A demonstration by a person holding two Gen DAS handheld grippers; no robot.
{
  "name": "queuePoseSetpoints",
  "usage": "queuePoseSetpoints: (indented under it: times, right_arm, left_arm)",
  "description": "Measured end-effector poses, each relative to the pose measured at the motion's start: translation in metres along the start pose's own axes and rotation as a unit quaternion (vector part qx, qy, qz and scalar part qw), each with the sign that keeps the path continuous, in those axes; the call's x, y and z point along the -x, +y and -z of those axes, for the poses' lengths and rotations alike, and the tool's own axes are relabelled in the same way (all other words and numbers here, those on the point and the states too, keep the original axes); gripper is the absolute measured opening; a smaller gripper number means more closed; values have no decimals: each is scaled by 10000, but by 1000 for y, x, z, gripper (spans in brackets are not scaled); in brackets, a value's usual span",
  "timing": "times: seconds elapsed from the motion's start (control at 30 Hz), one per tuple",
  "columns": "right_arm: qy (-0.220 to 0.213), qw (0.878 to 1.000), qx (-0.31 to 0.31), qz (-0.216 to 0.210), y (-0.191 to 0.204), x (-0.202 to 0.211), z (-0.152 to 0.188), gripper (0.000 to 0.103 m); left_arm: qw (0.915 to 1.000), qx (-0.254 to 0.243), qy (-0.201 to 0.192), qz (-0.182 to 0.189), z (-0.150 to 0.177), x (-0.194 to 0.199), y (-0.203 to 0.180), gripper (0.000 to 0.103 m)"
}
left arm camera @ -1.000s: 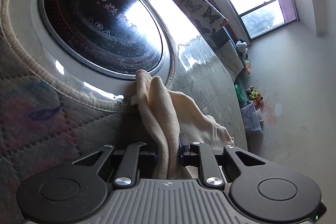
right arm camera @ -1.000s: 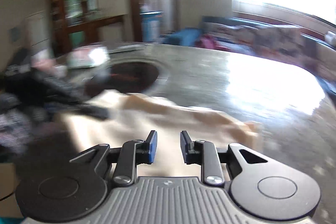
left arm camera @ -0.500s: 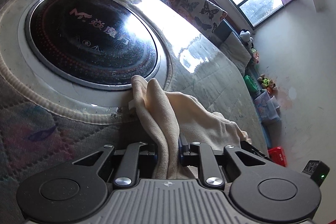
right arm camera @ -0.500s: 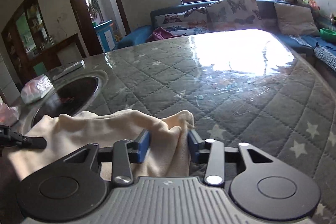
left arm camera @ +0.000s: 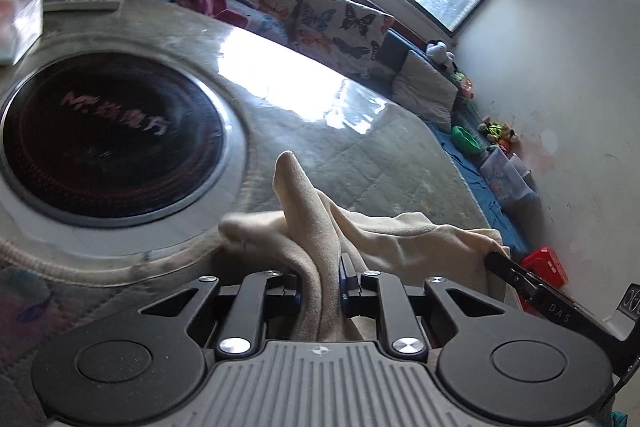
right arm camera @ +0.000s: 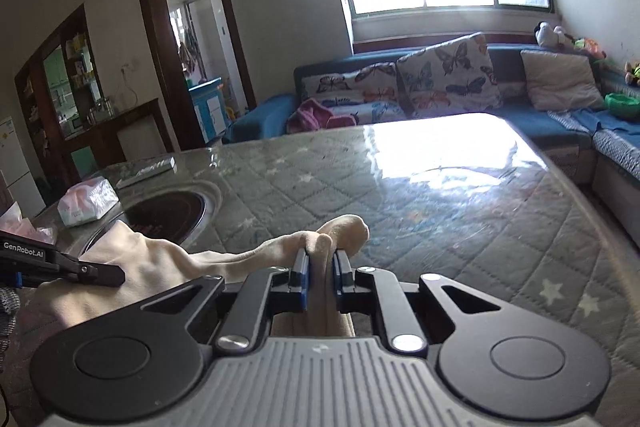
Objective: Fold clothes
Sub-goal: 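Lift the folded shirt with both tools and carry it across the table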
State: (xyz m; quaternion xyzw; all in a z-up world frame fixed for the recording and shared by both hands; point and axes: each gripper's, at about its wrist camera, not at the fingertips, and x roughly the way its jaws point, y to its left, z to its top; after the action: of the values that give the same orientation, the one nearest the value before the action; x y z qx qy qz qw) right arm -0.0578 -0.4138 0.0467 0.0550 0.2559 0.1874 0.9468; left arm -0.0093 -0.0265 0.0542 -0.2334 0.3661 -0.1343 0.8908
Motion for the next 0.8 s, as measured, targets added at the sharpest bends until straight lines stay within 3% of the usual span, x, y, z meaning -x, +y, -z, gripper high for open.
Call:
queuePoseSetpoints:
  times: [0.53, 0.8]
  right_arm:
    - [-367, 9921, -143, 1189, -76, 60, -15, 10]
    - [-330, 9861, -268, 1609, -110, 69, -13, 10]
  left_arm:
    - [9936, -1002, 333, 407, 9, -72, -120, 17]
    - [9892, -1168, 642, 611, 13, -105, -150, 17]
